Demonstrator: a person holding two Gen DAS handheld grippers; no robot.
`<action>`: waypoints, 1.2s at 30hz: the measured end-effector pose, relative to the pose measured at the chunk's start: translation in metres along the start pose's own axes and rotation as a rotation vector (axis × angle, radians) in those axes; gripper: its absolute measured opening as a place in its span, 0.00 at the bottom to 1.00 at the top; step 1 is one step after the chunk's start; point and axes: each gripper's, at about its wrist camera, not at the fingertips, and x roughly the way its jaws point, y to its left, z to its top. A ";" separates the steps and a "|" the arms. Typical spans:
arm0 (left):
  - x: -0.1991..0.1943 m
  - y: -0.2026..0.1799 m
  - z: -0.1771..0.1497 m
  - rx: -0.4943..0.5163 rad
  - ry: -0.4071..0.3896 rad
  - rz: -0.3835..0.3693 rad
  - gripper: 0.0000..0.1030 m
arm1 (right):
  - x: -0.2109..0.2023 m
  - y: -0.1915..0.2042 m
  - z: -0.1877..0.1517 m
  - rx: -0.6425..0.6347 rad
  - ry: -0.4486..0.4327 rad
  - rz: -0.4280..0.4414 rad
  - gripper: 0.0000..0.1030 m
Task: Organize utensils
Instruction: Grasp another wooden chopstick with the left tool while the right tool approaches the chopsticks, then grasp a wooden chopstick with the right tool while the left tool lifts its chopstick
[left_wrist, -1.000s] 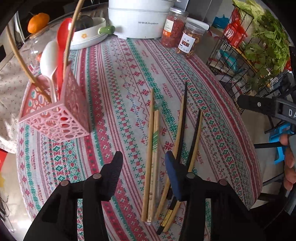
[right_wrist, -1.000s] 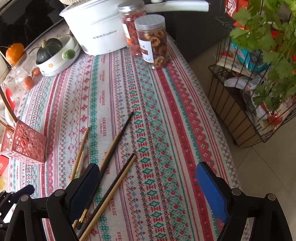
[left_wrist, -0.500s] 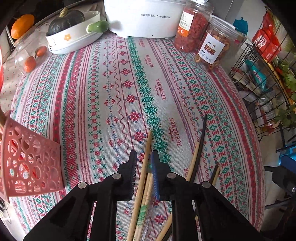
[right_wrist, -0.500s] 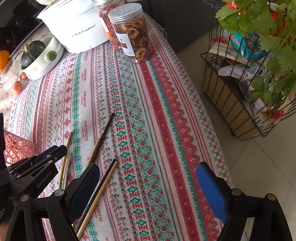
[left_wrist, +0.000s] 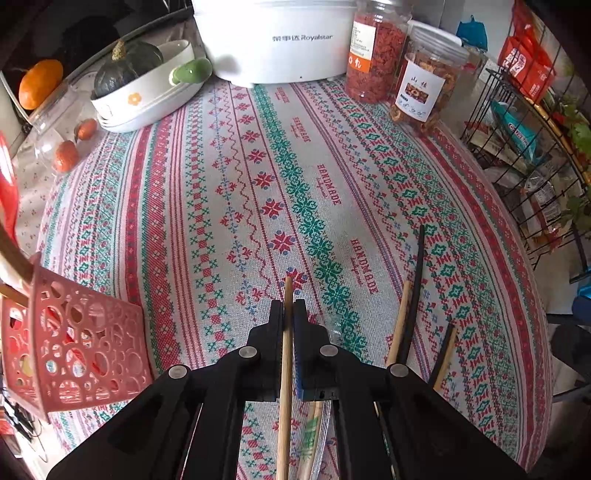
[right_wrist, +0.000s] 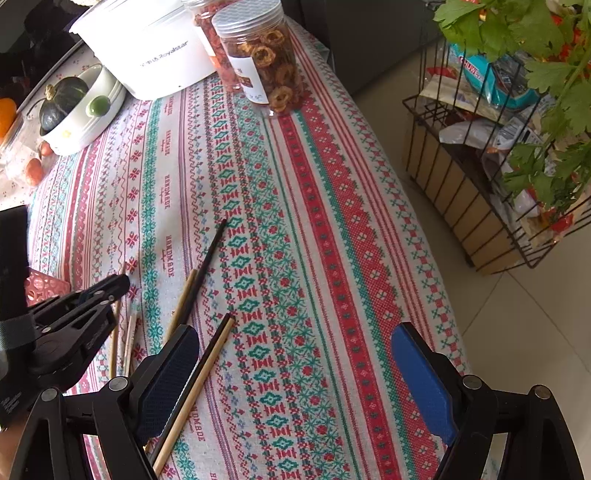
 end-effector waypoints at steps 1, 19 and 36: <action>-0.008 0.002 -0.003 0.002 -0.014 -0.009 0.05 | 0.001 0.001 0.000 -0.004 0.002 -0.003 0.86; -0.128 0.066 -0.102 0.032 -0.163 -0.144 0.04 | 0.050 0.030 -0.011 -0.034 0.135 0.046 0.71; -0.136 0.093 -0.106 -0.037 -0.167 -0.194 0.04 | 0.069 0.084 -0.034 -0.194 0.152 -0.098 0.26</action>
